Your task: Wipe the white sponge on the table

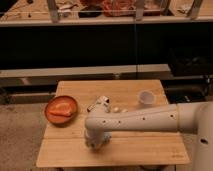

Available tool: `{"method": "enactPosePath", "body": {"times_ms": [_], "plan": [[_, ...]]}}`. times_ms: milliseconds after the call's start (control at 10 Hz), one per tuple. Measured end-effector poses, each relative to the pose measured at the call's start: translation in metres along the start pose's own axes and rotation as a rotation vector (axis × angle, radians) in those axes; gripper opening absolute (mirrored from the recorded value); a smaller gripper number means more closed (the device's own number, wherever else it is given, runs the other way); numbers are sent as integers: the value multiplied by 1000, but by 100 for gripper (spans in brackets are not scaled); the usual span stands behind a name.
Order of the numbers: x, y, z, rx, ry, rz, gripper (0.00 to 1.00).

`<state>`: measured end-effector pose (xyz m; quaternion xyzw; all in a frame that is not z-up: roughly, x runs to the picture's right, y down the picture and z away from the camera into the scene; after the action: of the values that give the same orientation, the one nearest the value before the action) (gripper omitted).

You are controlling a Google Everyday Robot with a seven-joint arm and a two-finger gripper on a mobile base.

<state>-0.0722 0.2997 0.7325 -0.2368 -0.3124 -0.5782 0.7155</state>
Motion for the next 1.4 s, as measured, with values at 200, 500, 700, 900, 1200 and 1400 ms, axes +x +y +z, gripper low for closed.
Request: {"method": "enactPosePath", "body": {"times_ms": [200,500,700,900,1200,1400], "plan": [[-21,-3,3,-4,-7,-40,4],[-53,14,7,-6,-18,-59,4],[-59,39,8,9,-24,-29,4],[-57,64,5,29,-20,21,4],[-39,91,-4,53,7,99,4],[-10,92,-8,60,23,133,4]]}}
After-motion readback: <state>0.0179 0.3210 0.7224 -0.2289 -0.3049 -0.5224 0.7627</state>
